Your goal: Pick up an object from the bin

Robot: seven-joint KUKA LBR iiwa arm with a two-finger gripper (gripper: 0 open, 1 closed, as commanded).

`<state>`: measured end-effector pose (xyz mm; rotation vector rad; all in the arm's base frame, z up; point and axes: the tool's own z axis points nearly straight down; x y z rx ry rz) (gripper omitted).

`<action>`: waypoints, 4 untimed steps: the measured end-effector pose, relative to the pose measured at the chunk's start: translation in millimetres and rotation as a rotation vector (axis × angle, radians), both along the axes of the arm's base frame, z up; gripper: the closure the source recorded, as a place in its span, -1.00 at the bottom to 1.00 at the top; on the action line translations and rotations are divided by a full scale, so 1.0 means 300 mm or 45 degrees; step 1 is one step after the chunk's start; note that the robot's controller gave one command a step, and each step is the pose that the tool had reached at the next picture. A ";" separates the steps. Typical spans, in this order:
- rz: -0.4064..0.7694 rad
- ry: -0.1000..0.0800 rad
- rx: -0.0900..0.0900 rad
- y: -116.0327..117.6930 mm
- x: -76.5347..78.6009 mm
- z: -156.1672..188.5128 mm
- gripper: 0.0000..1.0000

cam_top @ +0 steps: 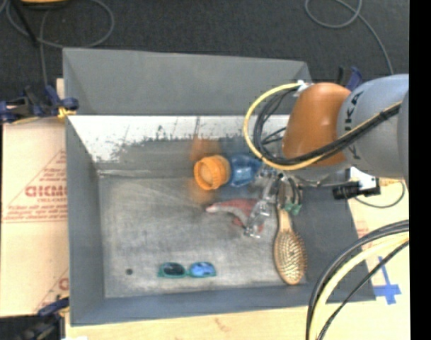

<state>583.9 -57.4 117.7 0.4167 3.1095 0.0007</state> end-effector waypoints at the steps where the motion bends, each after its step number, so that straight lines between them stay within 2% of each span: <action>1: 0.028 -0.006 -0.003 -0.042 -0.009 -0.160 -1.00; 2: -0.123 -0.014 -0.002 -0.020 -0.038 -0.145 1.00; 3: -0.123 -0.014 -0.002 -0.020 -0.038 -0.145 1.00; 4: -0.122 0.003 0.000 -0.019 -0.047 -0.115 1.00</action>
Offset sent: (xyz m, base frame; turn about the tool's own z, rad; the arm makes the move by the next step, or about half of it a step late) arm -0.0159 -0.0044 -0.0477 0.0990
